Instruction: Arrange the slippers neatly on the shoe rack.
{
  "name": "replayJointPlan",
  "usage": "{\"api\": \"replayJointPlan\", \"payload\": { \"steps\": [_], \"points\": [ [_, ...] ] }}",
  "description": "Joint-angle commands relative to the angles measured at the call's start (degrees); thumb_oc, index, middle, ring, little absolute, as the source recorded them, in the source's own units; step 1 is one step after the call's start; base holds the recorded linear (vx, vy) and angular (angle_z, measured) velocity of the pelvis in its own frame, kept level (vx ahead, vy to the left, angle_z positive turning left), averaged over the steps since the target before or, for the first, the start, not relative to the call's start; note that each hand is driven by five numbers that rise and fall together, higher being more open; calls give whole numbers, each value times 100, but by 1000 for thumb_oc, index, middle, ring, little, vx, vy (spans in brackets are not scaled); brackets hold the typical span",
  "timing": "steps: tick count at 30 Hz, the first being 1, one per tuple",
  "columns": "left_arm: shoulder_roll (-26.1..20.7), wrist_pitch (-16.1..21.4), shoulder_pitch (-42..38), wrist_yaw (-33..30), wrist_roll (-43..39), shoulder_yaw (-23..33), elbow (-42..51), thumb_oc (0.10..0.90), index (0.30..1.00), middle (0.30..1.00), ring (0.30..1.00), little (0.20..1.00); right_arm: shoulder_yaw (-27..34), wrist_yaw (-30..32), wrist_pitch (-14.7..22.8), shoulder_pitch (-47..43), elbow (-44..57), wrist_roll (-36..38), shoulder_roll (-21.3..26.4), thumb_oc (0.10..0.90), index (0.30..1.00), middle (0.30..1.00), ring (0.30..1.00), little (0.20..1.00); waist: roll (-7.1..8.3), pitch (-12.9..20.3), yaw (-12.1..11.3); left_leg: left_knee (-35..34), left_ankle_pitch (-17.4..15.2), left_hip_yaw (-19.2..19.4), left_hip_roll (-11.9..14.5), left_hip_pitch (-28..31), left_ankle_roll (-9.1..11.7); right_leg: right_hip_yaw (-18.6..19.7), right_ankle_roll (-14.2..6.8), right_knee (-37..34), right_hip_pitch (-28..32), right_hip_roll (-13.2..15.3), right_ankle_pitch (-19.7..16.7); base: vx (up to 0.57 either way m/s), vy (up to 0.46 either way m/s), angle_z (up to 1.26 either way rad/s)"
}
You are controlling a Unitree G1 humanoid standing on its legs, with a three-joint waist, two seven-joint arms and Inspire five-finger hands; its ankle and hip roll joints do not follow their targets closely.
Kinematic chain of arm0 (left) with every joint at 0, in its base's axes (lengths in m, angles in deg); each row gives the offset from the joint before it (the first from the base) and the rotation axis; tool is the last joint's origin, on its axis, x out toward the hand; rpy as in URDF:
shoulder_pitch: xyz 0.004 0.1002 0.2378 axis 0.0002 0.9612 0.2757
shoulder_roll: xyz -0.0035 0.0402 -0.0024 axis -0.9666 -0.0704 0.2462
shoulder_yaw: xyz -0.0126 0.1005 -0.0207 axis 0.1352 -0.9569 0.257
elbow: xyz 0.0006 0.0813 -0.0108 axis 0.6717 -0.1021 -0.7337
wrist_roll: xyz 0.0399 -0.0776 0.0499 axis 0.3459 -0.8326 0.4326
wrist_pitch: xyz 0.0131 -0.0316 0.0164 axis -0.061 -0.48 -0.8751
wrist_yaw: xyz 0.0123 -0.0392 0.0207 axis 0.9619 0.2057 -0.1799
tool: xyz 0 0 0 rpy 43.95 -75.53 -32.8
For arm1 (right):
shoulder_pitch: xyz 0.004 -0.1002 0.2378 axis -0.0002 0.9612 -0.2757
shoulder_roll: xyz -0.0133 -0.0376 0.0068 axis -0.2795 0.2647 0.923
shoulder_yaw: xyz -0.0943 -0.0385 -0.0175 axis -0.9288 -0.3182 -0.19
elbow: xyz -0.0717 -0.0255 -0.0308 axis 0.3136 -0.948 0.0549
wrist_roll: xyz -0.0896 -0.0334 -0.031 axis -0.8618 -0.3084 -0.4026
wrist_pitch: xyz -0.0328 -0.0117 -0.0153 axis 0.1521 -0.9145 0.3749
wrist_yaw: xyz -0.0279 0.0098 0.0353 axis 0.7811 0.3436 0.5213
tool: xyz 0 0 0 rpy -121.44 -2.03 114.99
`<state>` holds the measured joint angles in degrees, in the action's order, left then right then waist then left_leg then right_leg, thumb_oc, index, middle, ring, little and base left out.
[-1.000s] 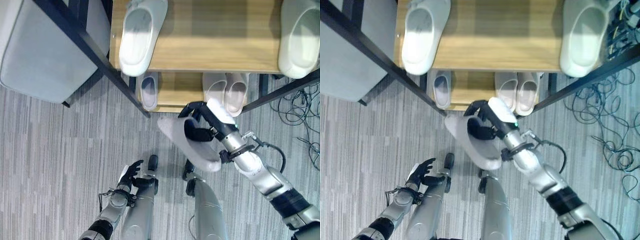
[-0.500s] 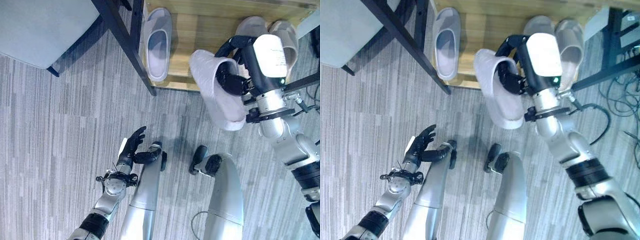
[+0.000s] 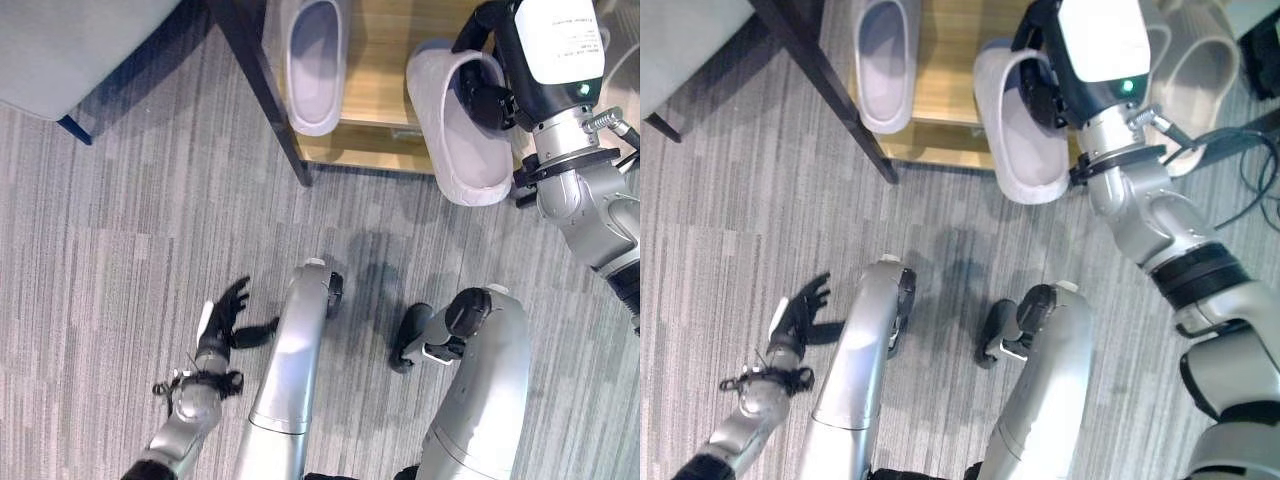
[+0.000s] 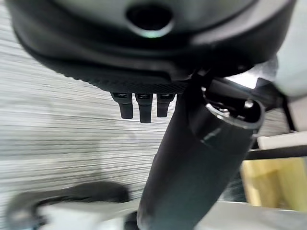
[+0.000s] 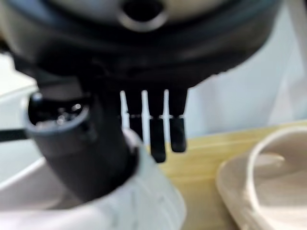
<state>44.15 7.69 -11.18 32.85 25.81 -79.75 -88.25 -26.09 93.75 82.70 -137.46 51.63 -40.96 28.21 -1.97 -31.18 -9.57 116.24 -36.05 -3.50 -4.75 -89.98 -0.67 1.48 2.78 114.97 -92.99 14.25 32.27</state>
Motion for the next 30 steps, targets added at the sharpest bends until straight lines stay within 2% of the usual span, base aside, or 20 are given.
{"api": "replayJointPlan", "payload": {
  "steps": [1, 3, 7, 12, 15, 20, 30],
  "points": [
    [-127, 512, 98, -221, -51, -169, 603, 800, 900, 900, 900, 900, 19, 750, -92, -1344, 80, -172, -40, 400, 300, 300, 300, 300, -201, 138, -319, 99, -973, -72, 155, 3, -112, 40, 274, 573, 304, -127, 925, 0, 64, -9],
    [-230, 544, 164, -201, -91, -270, 655, 800, 900, 900, 900, 900, -191, 828, -204, -1593, -197, -223, -238, 400, 300, 300, 300, 300, -304, 138, -399, 302, -1122, -77, 170, 3, -123, 38, 267, 735, 304, -117, 962, 6, 45, -15],
    [-321, 567, 124, -166, -62, -367, 629, 800, 900, 900, 900, 900, -382, 888, -282, -1807, -557, -335, -429, 400, 300, 300, 300, 300, -388, 138, -438, 426, -1195, -35, 199, 3, -109, 92, 243, 866, 304, -117, 1000, 10, 21, -8],
    [-433, 630, 22, -80, -43, -382, 673, 800, 900, 900, 900, 900, -515, 912, -376, -1980, -1106, -321, -531, 400, 300, 300, 300, 300, -401, 138, -457, 421, -1153, 58, 152, 3, -74, 212, 246, 973, 304, -67, 1023, 17, -7, 6],
    [-485, 661, 10, -31, -37, -378, 718, 800, 900, 900, 900, 900, -539, 881, -402, -1999, -1445, -288, -476, 400, 300, 300, 300, 300, -376, 138, -505, 367, -1116, 116, 109, 3, -33, 272, 267, 1030, 318, 5, 1031, 11, -40, 22],
    [-655, 674, 23, 76, -24, -421, 846, 800, 900, 900, 900, 900, -548, 923, -424, -2074, -1766, -190, -262, 400, 300, 300, 300, 300, -420, 138, -628, 239, -991, 20, -72, 3, 57, 187, 308, 1032, 484, 172, 1075, -3, -64, 20],
    [-866, 691, -31, 149, -38, -545, 944, 800, 900, 900, 900, 900, -667, 926, -410, -2326, -2224, 3, -310, 400, 300, 300, 300, 300, -569, 138, -785, 46, -850, -138, -313, 3, 173, -32, 386, 948, 776, 451, 1057, -8, -51, 25]
  ]
}}
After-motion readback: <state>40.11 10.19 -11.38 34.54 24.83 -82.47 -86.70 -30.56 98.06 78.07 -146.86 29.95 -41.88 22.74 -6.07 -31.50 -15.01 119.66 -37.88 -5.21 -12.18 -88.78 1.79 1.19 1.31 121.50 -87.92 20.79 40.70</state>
